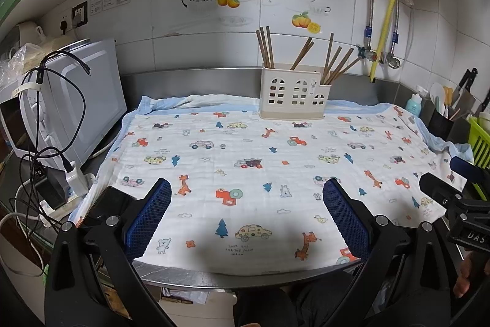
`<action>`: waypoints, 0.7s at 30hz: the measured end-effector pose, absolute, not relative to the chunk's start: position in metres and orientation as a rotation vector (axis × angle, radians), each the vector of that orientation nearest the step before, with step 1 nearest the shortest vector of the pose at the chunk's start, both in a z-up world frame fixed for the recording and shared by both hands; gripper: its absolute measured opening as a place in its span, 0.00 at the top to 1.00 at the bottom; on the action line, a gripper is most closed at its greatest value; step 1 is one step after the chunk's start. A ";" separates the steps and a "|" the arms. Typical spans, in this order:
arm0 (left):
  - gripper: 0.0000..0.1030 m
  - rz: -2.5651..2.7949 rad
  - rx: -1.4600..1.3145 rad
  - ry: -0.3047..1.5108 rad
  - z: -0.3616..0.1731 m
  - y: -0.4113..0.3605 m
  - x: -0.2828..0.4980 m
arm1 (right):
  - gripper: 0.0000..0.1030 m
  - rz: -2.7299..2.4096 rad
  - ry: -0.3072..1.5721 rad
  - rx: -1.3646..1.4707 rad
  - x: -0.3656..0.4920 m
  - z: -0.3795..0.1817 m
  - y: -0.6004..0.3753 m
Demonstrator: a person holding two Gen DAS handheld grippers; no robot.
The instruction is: Organize utensils
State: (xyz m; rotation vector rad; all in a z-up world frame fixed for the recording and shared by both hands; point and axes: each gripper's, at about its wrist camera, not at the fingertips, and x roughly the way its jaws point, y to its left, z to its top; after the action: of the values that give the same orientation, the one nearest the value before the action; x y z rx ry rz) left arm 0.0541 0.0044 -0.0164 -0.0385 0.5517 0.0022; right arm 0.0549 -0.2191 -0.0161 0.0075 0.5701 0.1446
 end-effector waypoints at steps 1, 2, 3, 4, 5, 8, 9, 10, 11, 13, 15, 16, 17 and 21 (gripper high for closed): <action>0.05 0.000 -0.037 0.551 -0.016 0.004 0.054 | 0.09 0.146 0.571 0.005 0.055 -0.016 -0.219; 0.05 0.002 -0.035 0.549 -0.016 0.005 0.053 | 0.09 0.148 0.573 0.004 0.055 -0.017 -0.219; 0.05 0.005 -0.038 0.549 -0.016 0.005 0.054 | 0.09 0.147 0.573 0.003 0.055 -0.017 -0.218; 0.05 0.003 -0.039 0.552 -0.016 0.005 0.054 | 0.09 0.146 0.573 0.003 0.055 -0.017 -0.218; 0.05 0.005 -0.038 0.553 -0.017 0.005 0.054 | 0.09 0.149 0.573 0.005 0.055 -0.017 -0.218; 0.05 0.009 -0.040 0.557 -0.018 0.007 0.054 | 0.09 0.146 0.573 0.004 0.055 -0.017 -0.218; 0.05 0.010 -0.040 0.558 -0.018 0.007 0.054 | 0.09 0.146 0.573 0.006 0.055 -0.017 -0.218; 0.05 0.011 -0.039 0.559 -0.019 0.007 0.054 | 0.09 0.146 0.575 0.010 0.055 -0.017 -0.218; 0.05 0.012 -0.039 0.560 -0.019 0.007 0.055 | 0.09 0.147 0.576 0.012 0.055 -0.018 -0.219; 0.05 0.011 -0.038 0.560 -0.019 0.007 0.055 | 0.09 0.143 0.575 0.009 0.055 -0.018 -0.219; 0.05 0.013 -0.038 0.560 -0.019 0.007 0.055 | 0.09 0.143 0.575 0.010 0.055 -0.017 -0.219; 0.05 0.012 -0.038 0.560 -0.020 0.007 0.055 | 0.09 0.144 0.575 0.011 0.055 -0.018 -0.219; 0.05 0.013 -0.037 0.560 -0.020 0.007 0.055 | 0.09 0.142 0.575 0.011 0.055 -0.018 -0.219; 0.05 0.016 -0.034 0.562 -0.022 0.006 0.055 | 0.09 0.143 0.574 0.012 0.055 -0.017 -0.219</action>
State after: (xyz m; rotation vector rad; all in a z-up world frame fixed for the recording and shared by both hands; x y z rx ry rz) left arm 0.0549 0.0062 -0.0219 -0.0336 0.5624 0.0162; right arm 0.0551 -0.2191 -0.0175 0.0116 0.5743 0.1429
